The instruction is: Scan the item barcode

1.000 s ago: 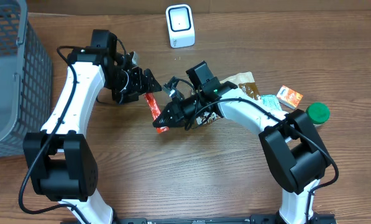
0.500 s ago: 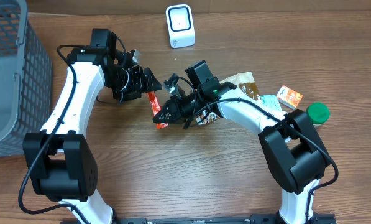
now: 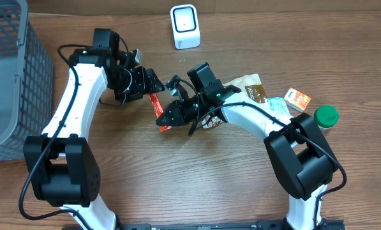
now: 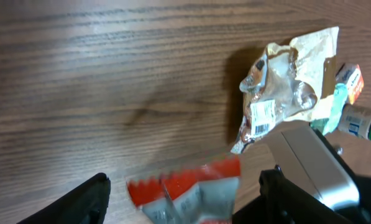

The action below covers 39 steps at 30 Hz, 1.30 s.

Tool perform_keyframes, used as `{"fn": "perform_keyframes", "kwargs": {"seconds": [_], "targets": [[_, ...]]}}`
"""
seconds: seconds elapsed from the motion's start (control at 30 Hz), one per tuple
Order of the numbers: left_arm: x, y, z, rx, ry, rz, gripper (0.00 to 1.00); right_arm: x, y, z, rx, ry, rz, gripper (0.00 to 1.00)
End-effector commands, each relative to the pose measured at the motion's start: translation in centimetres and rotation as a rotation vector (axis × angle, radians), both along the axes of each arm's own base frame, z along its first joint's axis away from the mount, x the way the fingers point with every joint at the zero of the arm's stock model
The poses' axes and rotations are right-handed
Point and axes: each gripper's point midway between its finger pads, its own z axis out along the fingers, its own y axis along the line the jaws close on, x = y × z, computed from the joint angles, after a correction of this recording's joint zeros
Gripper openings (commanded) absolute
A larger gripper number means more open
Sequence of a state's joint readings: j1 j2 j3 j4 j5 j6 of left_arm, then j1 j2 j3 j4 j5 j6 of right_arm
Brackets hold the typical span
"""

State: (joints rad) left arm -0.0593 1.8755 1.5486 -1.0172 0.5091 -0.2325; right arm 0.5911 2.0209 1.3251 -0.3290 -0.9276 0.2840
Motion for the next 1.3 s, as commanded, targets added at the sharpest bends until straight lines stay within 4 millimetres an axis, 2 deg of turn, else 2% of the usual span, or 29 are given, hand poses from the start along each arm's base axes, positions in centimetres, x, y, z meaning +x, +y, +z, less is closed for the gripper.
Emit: {"fn": "perform_keyframes", "kwargs": {"seconds": [0.0,0.17,0.33,0.6,0.77,0.8,0.93,1.03,1.17,1.27], "targets": [[0.1,-0.1,-0.2,0.010,-0.004,-0.001,0.72,-0.4,0.5,0.4,0.019,-0.079,0.052,0.04],[0.1,-0.1,-0.2,0.011,-0.004,-0.002,0.72,-0.6,0.4,0.2,0.025,-0.138,0.092,0.04],[0.1,-0.1,-0.2,0.011,-0.003,-0.002,0.72,-0.2,-0.3,-1.1,-0.047,-0.181,0.082,0.04],[-0.2,-0.1,-0.3,0.011,0.010,-0.002,0.70,-0.2,-0.3,-1.1,-0.047,-0.177,0.080,0.04],[-0.4,-0.1,-0.3,0.012,0.017,-0.002,0.60,-0.6,-0.3,-1.1,-0.048,-0.145,0.078,0.04],[-0.4,-0.1,-0.3,0.012,0.020,-0.002,0.58,-0.6,-0.3,-1.0,-0.049,-0.121,0.069,0.07],[-0.6,-0.1,-0.4,0.012,0.028,-0.002,0.59,-0.3,-0.4,-0.9,-0.064,-0.015,-0.008,0.07],[-0.6,-0.1,-0.4,0.012,0.028,-0.002,0.59,-0.1,-0.2,0.2,-0.018,0.081,-0.038,0.04],[-0.6,-0.1,-0.4,0.012,0.028,-0.002,0.59,-1.4,0.7,3.4,0.142,0.159,0.055,0.04],[-0.6,-0.4,-0.2,-0.006,0.027,-0.007,0.58,-1.6,0.9,4.4,0.161,0.269,0.038,0.04]]}}
